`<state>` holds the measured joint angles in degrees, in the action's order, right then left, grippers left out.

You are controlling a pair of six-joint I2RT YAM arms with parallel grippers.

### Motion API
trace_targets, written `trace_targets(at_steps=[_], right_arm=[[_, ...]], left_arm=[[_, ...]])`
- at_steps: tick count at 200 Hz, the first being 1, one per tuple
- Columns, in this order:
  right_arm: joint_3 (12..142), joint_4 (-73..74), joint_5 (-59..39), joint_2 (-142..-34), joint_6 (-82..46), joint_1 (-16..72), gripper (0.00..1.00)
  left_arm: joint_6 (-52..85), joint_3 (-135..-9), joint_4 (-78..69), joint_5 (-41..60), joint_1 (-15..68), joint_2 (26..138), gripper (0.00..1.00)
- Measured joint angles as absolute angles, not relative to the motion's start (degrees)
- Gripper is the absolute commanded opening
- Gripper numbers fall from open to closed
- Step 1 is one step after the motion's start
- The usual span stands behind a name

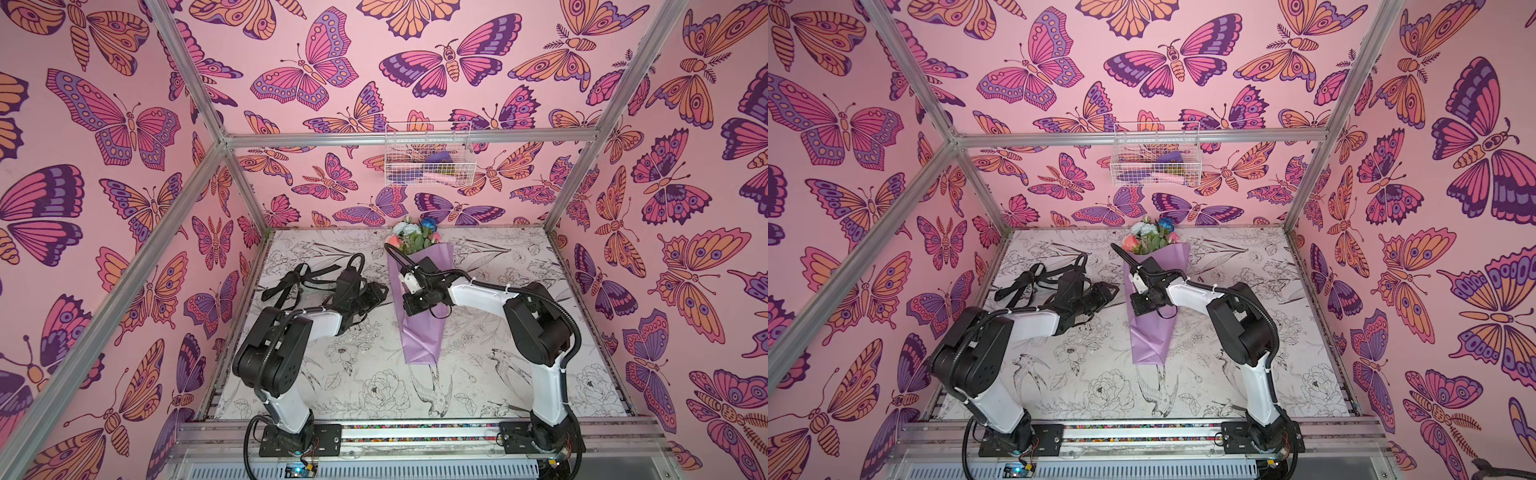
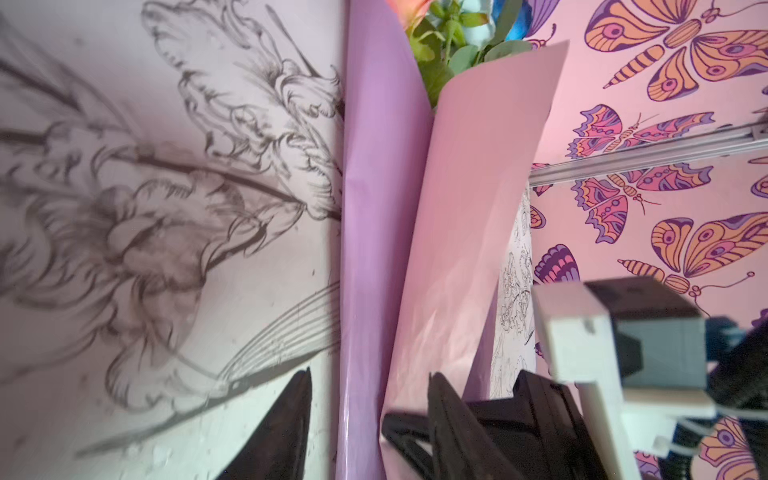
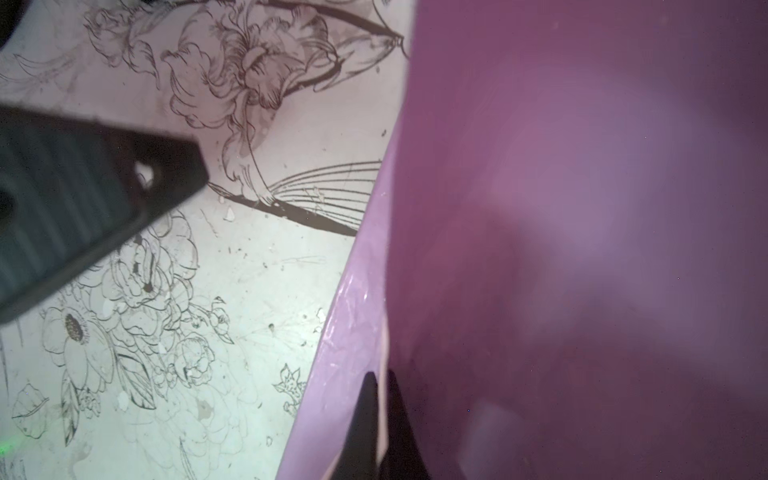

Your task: Tie the bouquet of fake flowers

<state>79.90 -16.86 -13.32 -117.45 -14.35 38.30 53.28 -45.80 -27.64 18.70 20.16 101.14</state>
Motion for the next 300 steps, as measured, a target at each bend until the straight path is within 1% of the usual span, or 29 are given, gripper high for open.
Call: trace_targets(at_steps=[18,39,86,115,177,219,239,250,277,286,300], right_arm=[[79.2,-15.8,-13.5,-117.4,-13.7,38.3,0.00],[79.1,-15.4,-13.6,-117.4,-13.2,38.3,0.00],[79.1,-15.4,-13.5,-117.4,-12.4,38.3,0.00],[79.1,-15.4,-13.5,-117.4,-12.3,38.3,0.00],[79.1,-15.4,-13.5,-117.4,-11.9,38.3,0.00],[79.1,-15.4,-13.6,-117.4,-11.9,38.3,0.00],[79.5,-15.7,-13.5,-117.5,-11.9,38.3,0.01],[79.8,-15.8,-13.6,-117.5,-11.9,38.3,0.01],[80.2,-16.0,-13.5,-117.5,-11.9,38.3,0.05],[80.3,-16.2,-13.5,-117.5,-11.9,38.3,0.06],[80.3,-16.6,-13.5,-117.5,-11.9,38.3,0.06]], left_arm=[[53.3,-48.9,-28.9,19.9,20.1,104.7,0.55],[53.0,-50.9,-29.8,20.7,20.1,106.7,0.64],[52.6,-51.2,-31.8,21.0,20.1,106.8,0.81],[52.4,-52.1,-31.5,19.6,20.1,106.8,0.82],[51.4,-61.3,-31.1,17.7,19.9,108.3,0.74],[50.9,-66.4,-29.3,18.5,19.5,114.3,0.64],[50.7,-68.1,-28.1,19.6,19.4,117.0,0.57],[50.4,-68.7,-27.8,20.2,19.4,118.0,0.51],[50.1,-69.5,-27.0,21.5,19.4,119.0,0.29],[50.2,-69.7,-26.8,21.6,19.4,119.1,0.26],[49.9,-70.5,-26.5,22.2,19.4,119.3,0.26]])
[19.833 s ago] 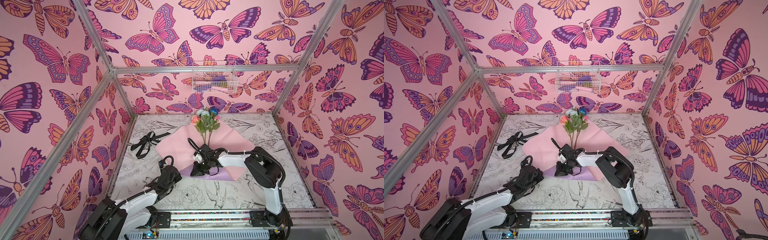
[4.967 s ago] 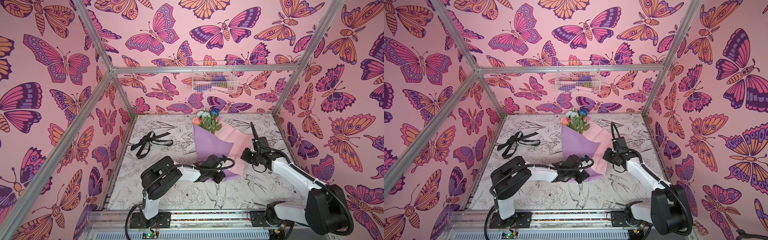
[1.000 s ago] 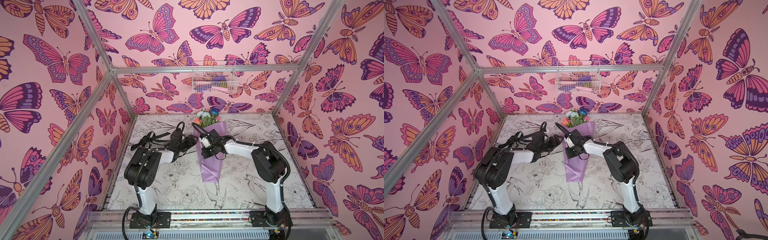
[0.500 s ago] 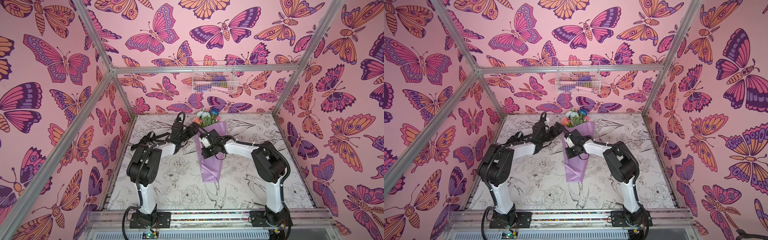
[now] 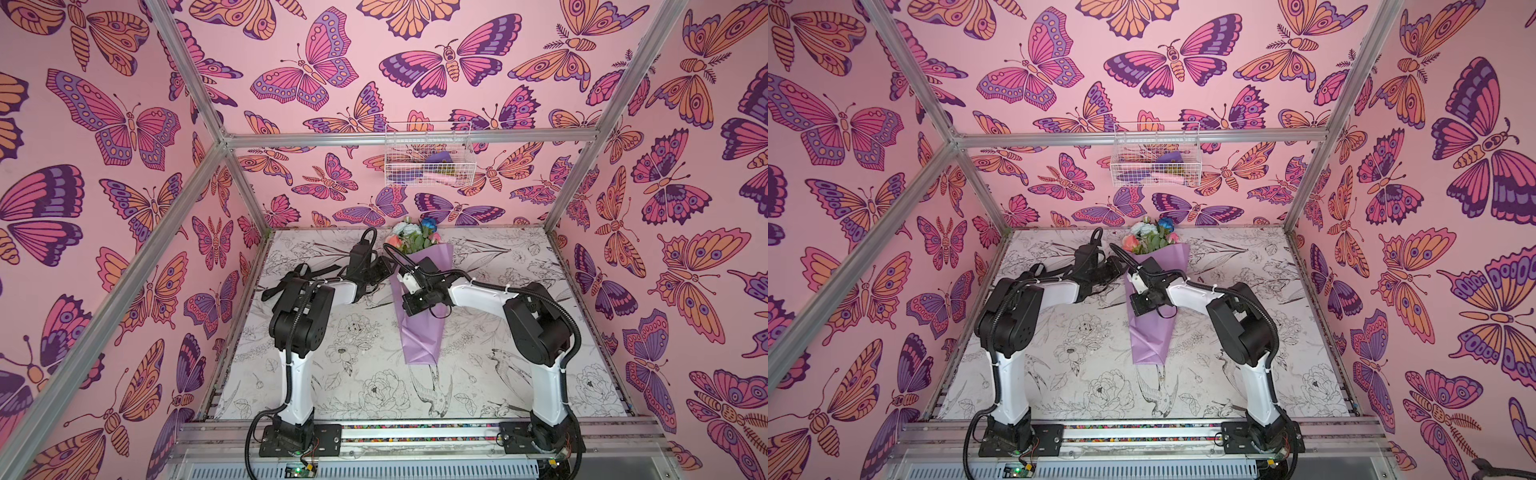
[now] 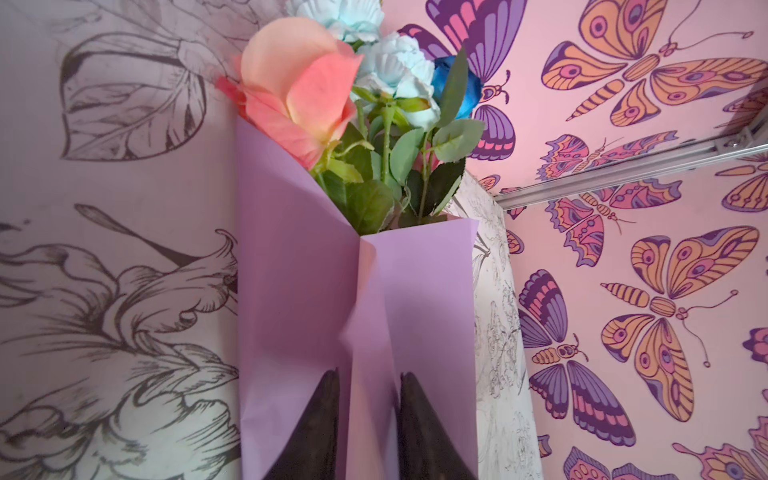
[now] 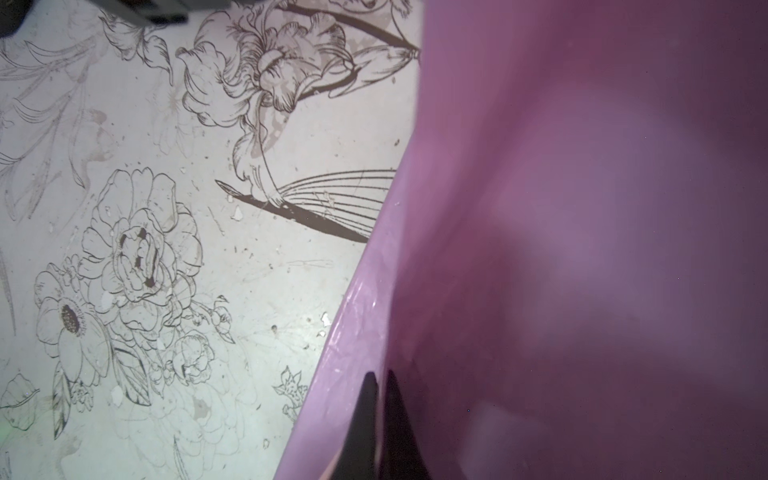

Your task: Tie the bouquet of fake flowers

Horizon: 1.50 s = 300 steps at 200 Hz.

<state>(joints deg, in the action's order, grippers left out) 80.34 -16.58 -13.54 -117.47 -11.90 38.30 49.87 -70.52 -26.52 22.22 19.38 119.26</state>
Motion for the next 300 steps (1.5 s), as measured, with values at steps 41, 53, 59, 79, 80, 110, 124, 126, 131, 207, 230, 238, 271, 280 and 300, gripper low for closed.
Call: trace_targets(at_steps=[41,53,59,79,80,110,124,126,131,207,230,238,271,280,300], right_arm=[[80.3,-17.2,-13.5,-117.4,-11.9,38.3,0.06],[80.3,-17.2,-13.5,-117.4,-11.9,38.3,0.06],[80.3,-17.2,-13.5,-117.4,-11.9,38.3,0.06],[80.3,-17.2,-13.5,-117.4,-11.9,38.3,0.06],[80.3,-17.2,-13.5,-117.4,-11.9,38.3,0.06],[80.3,-17.3,-13.5,-117.4,-11.9,38.3,0.06],[80.4,-17.4,-13.5,-117.4,-11.9,38.3,0.07],[80.4,-17.4,-13.5,-117.4,-11.9,38.3,0.07],[80.4,-17.5,-13.5,-117.4,-11.9,38.3,0.08],[79.6,-20.4,-14.3,-112.8,-13.1,38.3,0.34],[77.0,-20.8,-15.2,-107.0,-15.1,38.3,0.33],[75.9,-20.9,-15.7,-105.0,-16.1,38.3,0.32],[70.5,-20.2,-18.4,-99.7,-22.1,38.3,0.24],[68.7,-19.8,-19.2,-99.1,-23.9,38.4,0.24],[64.7,-18.6,-20.6,-98.7,-27.4,38.5,0.22]], left_arm=[[50.2,-72.2,-27.0,23.4,19.4,120.0,0.31],[50.2,-72.1,-27.0,23.4,19.3,120.0,0.33],[50.1,-72.1,-27.0,23.4,19.3,120.0,0.35],[50.0,-72.1,-27.0,23.7,19.2,120.0,0.42],[49.8,-72.1,-27.0,23.7,19.2,120.0,0.42],[49.9,-72.2,-27.0,24.7,19.0,120.0,0.35],[49.8,-72.8,-27.0,25.2,19.0,120.5,0.20],[50.3,-72.9,-26.9,25.2,19.0,120.6,0.18],[49.9,-73.2,-27.0,25.6,19.0,120.9,0.13],[48.4,-75.9,-25.3,27.4,19.0,123.8,0.00],[47.9,-75.9,-25.2,27.7,19.0,123.8,0.00],[47.8,-75.9,-25.2,27.7,19.0,123.8,0.00],[47.4,-75.9,-25.2,28.0,19.0,123.8,0.00],[47.4,-75.9,-25.2,28.2,19.0,123.8,0.00],[47.3,-75.9,-25.2,28.5,19.0,123.8,0.00]])
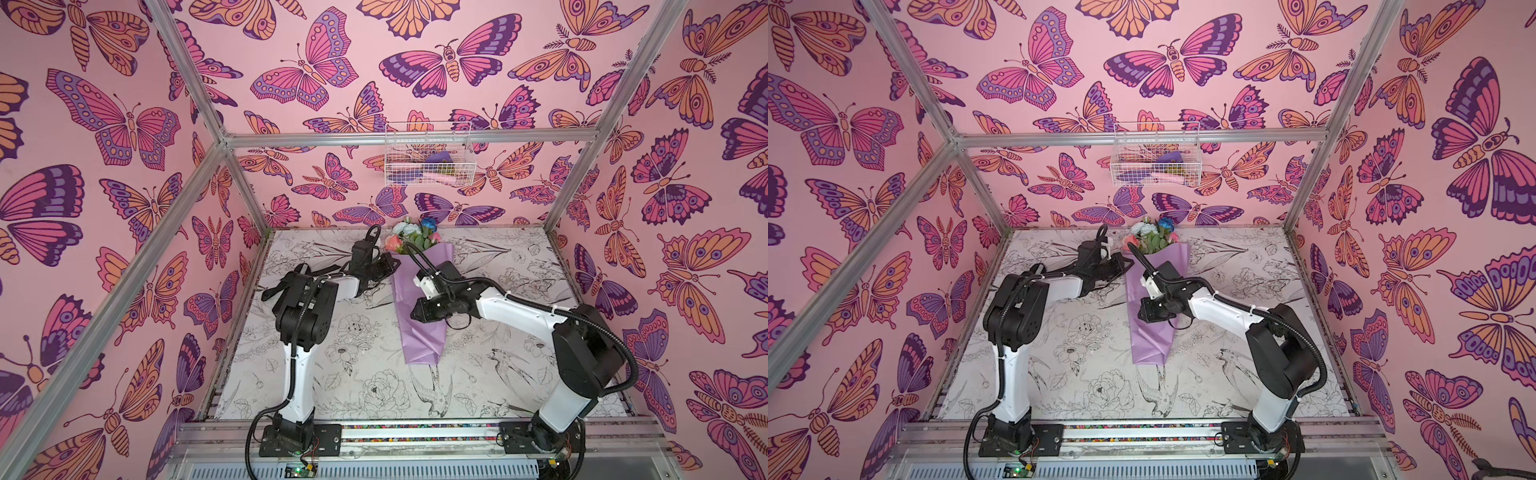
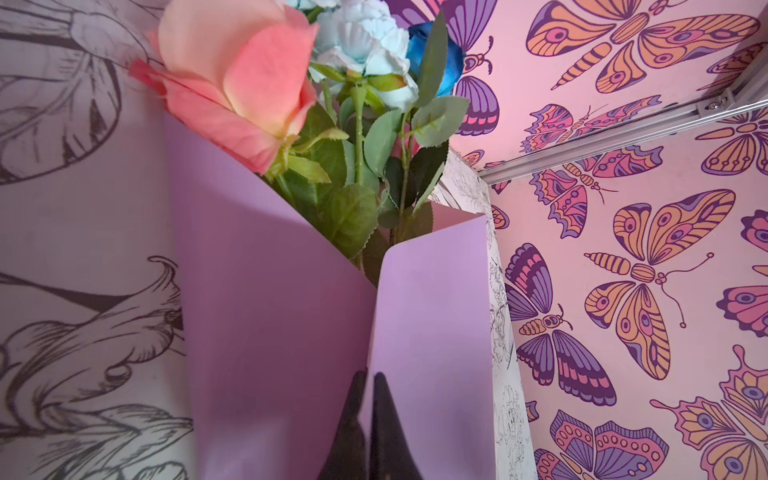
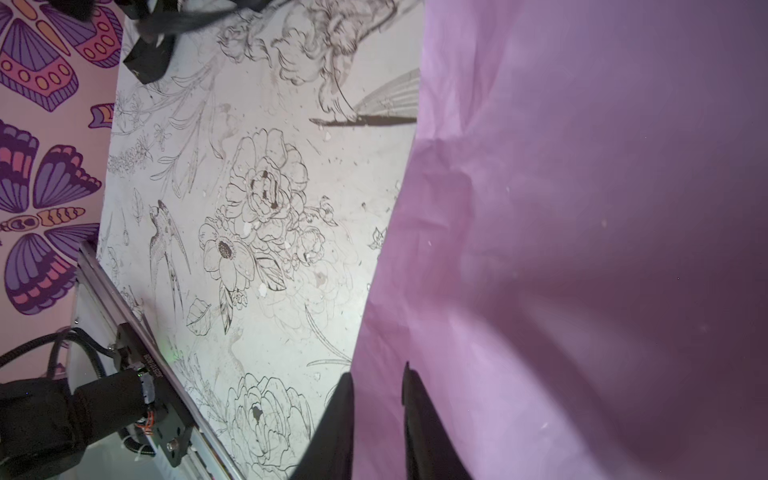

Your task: Tie the bouquet of fake flowers

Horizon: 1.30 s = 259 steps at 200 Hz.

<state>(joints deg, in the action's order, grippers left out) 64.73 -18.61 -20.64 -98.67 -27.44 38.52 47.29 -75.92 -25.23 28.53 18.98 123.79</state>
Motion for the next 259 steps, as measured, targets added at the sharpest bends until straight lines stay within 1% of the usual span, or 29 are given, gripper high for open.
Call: trace_targets(at_steps=[56,103,133,147,174,203,218,235,246,259], right_arm=[[53.5,-13.5,-23.5,-97.4,-35.7,39.9,0.21],[48.4,-9.9,-23.9,-94.0,-38.9,41.4,0.21],[46.8,-9.7,-23.8,-91.6,-39.2,41.4,0.25],[46.8,-11.2,-22.8,-88.6,-38.9,41.6,0.28],[46.9,-15.3,-16.4,-79.5,-37.5,43.6,0.32],[47.0,-22.0,-2.7,-71.6,-37.9,50.4,0.37],[46.5,-25.0,4.4,-69.5,-39.8,54.3,0.39],[44.9,-27.7,11.4,-68.6,-42.8,58.0,0.44],[43.9,-29.0,14.9,-68.8,-44.7,60.2,0.47],[43.1,-30.1,18.2,-69.5,-46.7,62.6,0.48]], left_arm=[[46.9,-76.6,-25.2,29.1,19.0,125.4,0.00],[46.7,-77.6,-25.2,29.1,19.0,127.9,0.00],[46.7,-77.9,-25.1,29.1,19.0,128.4,0.00],[46.5,-77.9,-25.2,29.1,19.0,128.4,0.00],[46.4,-77.9,-25.2,29.2,19.0,128.4,0.00],[46.1,-77.9,-25.1,29.2,19.0,128.4,0.00],[45.9,-77.9,-25.1,29.2,19.0,128.4,0.00],[45.7,-78.1,-24.9,29.2,19.0,128.4,0.00],[45.5,-78.3,-24.7,29.2,19.0,128.4,0.00],[45.3,-78.8,-24.3,29.4,19.0,128.4,0.00]])
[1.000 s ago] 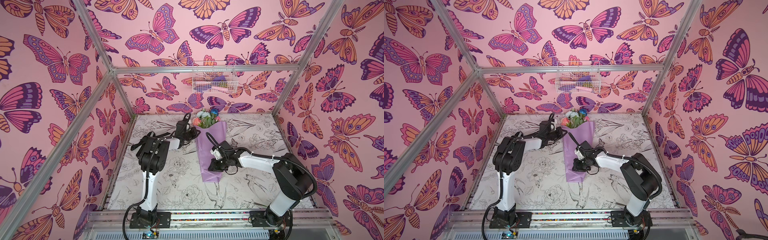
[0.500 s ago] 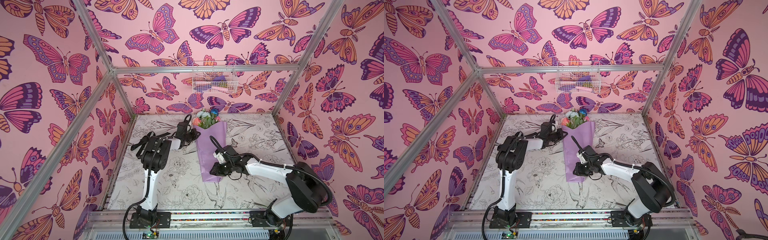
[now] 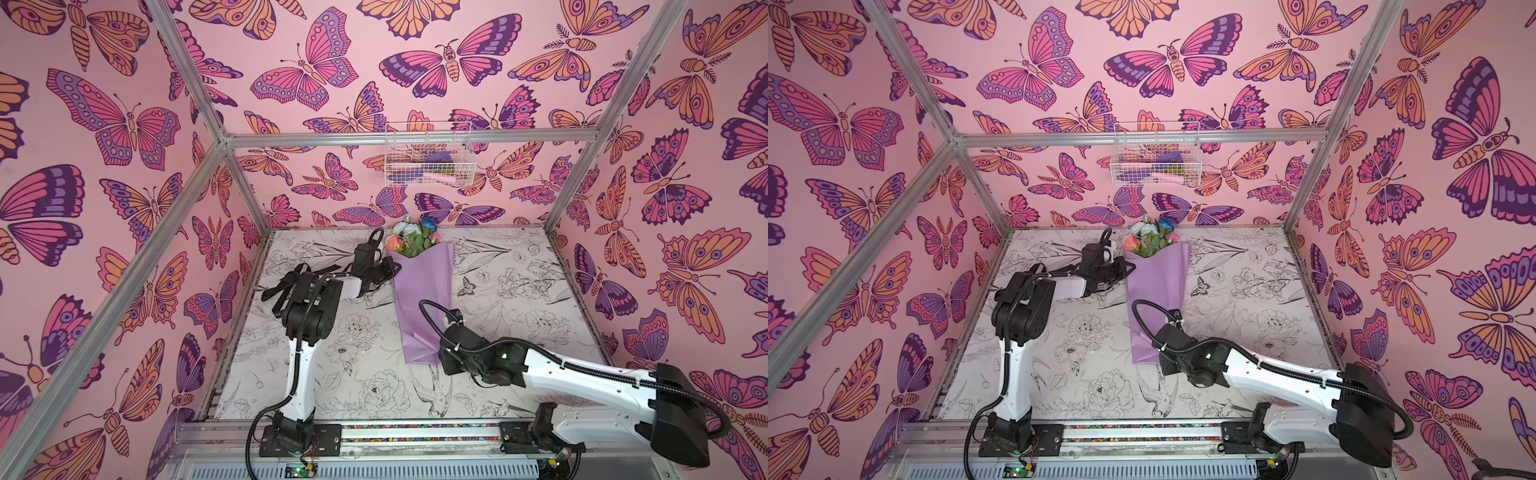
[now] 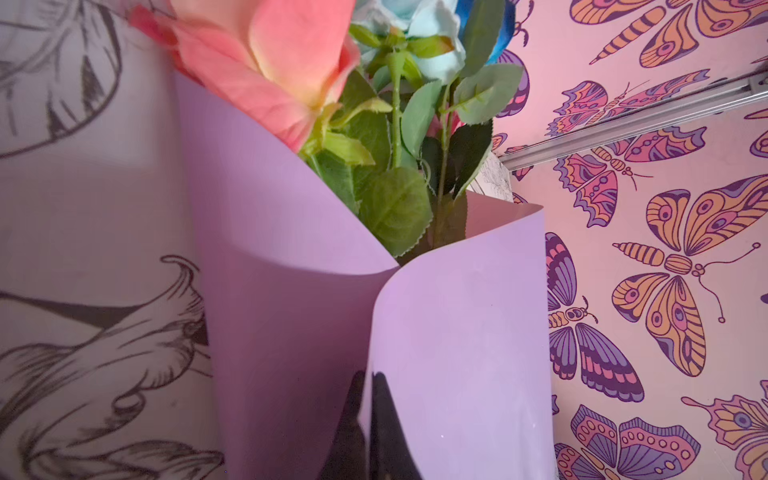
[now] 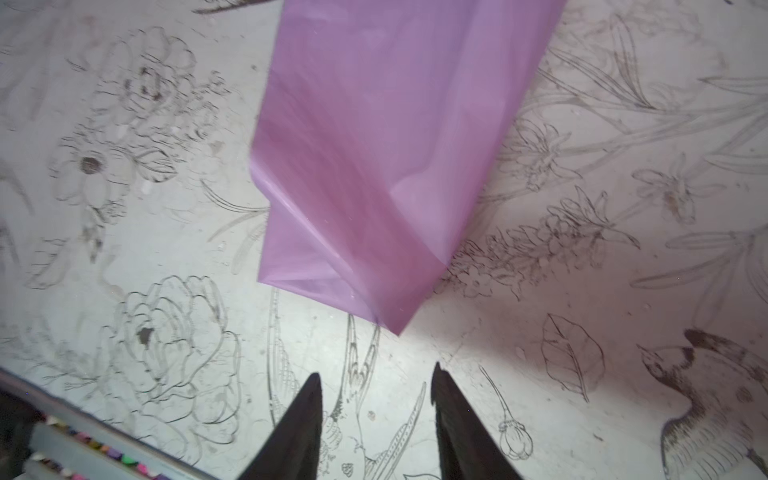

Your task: Tie the bouquet of fake flowers

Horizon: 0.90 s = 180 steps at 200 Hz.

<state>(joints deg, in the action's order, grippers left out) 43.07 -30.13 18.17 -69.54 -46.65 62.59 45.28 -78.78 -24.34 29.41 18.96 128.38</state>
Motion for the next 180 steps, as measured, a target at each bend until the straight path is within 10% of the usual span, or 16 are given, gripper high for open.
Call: trace_targets(at_steps=[180], right_arm=[[47.4,-27.3,28.9,-89.2,-48.3,64.7,0.26]], left_arm=[[45.0,-79.3,-23.9,30.5,18.4,128.4,0.00]])
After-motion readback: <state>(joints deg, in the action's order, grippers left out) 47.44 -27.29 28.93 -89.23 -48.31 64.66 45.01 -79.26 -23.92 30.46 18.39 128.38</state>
